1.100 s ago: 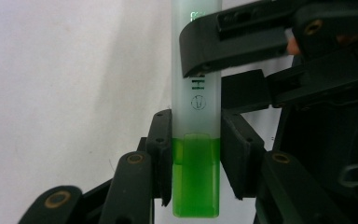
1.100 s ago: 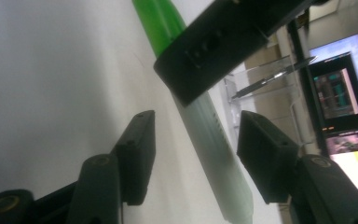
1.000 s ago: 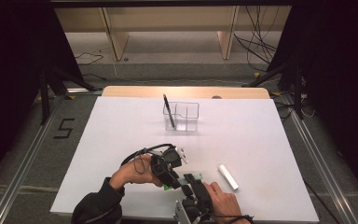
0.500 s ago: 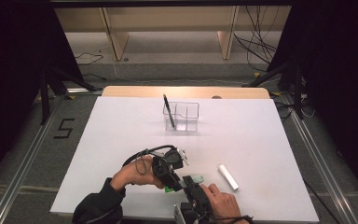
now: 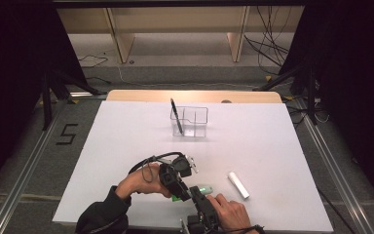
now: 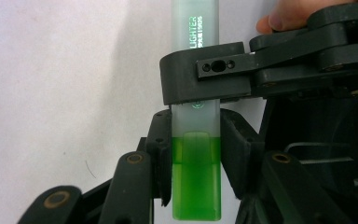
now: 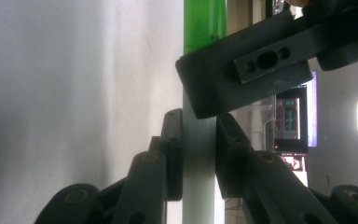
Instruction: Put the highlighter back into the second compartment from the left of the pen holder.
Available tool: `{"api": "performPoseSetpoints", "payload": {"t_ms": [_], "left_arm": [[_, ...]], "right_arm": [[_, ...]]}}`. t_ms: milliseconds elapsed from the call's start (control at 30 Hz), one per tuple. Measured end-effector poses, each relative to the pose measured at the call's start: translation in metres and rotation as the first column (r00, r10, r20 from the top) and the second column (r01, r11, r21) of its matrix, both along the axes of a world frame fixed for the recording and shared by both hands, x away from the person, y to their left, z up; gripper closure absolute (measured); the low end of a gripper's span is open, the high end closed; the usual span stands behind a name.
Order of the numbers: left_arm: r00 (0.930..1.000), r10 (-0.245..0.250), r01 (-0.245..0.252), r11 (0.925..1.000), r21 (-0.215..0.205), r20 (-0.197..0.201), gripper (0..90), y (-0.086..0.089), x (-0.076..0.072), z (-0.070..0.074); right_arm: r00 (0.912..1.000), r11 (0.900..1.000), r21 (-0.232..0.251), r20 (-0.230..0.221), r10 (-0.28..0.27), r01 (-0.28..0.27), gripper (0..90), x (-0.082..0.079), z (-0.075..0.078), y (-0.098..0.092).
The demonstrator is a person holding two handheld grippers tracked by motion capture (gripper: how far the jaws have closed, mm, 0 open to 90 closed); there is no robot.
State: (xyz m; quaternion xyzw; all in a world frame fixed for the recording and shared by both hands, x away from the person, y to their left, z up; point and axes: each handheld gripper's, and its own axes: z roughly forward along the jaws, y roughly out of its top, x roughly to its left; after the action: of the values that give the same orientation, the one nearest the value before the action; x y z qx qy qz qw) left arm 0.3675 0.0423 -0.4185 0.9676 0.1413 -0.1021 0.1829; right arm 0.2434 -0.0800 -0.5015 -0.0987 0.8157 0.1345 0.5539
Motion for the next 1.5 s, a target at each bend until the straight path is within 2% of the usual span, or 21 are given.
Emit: {"api": "performPoseSetpoints", "payload": {"t_ms": [133, 300, 400, 567, 600, 633, 767, 900, 1100, 1267, 1367, 1400, 1500], "left_arm": [[1.0, -0.002, 0.002, 0.9999, 0.011, 0.005, 64.3, 0.0, 0.0, -0.001], [0.9999, -0.003, 0.003, 0.9999, 0.016, 0.015, 49.0, 0.002, 0.0, 0.0], [0.9999, 0.012, -0.012, 0.9999, -0.005, 0.009, 41.9, 0.007, 0.002, 0.002], [0.998, 0.049, -0.05, 0.9988, 0.001, 0.04, 30.1, 0.018, 0.007, 0.005], [0.9973, 0.055, -0.055, 0.9985, -0.001, 0.048, 28.5, 0.02, 0.008, 0.005], [0.9968, 0.061, -0.061, 0.9981, -0.003, 0.051, 26.7, 0.023, 0.009, 0.006], [0.9957, 0.077, -0.076, 0.997, -0.015, 0.051, 23.6, 0.033, 0.012, 0.007], [0.9928, 0.103, -0.1, 0.994, -0.044, 0.061, 22.3, 0.044, 0.011, 0.01], [0.9926, 0.106, -0.1, 0.9909, -0.089, 0.06, 20.8, 0.056, 0.01, 0.013], [0.9888, 0.127, -0.118, 0.9861, -0.118, 0.078, 19.6, 0.065, 0.008, 0.013], [0.9854, 0.141, -0.126, 0.9801, -0.154, 0.095, 19.2, 0.069, 0.008, 0.013], [0.9829, 0.156, -0.136, 0.9738, -0.182, 0.098, 19.0, 0.071, 0.007, 0.013], [0.9796, 0.172, -0.145, 0.9627, -0.229, 0.104, 18.5, 0.072, 0.006, 0.01]], "right_arm": [[1.0, 1.0, -0.007, -0.001, 0.008, -0.008, 77.0, 0.0, 0.0, 0.0], [1.0, 1.0, -0.008, 0.001, 0.0, 0.0, 77.0, 0.002, 0.0, -0.002], [1.0, 1.0, -0.002, 0.005, -0.002, 0.002, 77.0, 0.004, 0.001, -0.005], [0.9999, 1.0, 0.003, -0.003, -0.012, 0.012, 77.0, 0.005, 0.003, -0.008], [1.0, 1.0, 0.003, 0.007, 0.001, -0.001, 77.0, 0.006, 0.004, -0.008], [0.9999, 1.0, 0.008, -0.003, -0.013, 0.013, 77.0, 0.005, 0.003, -0.009], [0.9999, 1.0, 0.011, 0.009, -0.009, 0.009, 77.0, 0.007, 0.005, -0.01], [0.9998, 1.0, 0.021, 0.011, -0.015, 0.015, 77.0, 0.01, 0.008, -0.013], [0.9986, 0.998, 0.037, -0.007, -0.053, 0.054, 77.0, 0.015, 0.011, -0.019], [0.9965, 0.994, 0.07, -0.02, -0.081, 0.082, 77.1, 0.023, 0.014, -0.026], [0.995, 0.991, 0.093, -0.03, -0.096, 0.098, 77.1, 0.027, 0.017, -0.03], [0.9944, 0.989, 0.106, -0.04, -0.098, 0.101, 77.1, 0.028, 0.018, -0.032], [0.9911, 0.982, 0.147, -0.075, -0.11, 0.12, 77.1, 0.032, 0.021, -0.036]]}}
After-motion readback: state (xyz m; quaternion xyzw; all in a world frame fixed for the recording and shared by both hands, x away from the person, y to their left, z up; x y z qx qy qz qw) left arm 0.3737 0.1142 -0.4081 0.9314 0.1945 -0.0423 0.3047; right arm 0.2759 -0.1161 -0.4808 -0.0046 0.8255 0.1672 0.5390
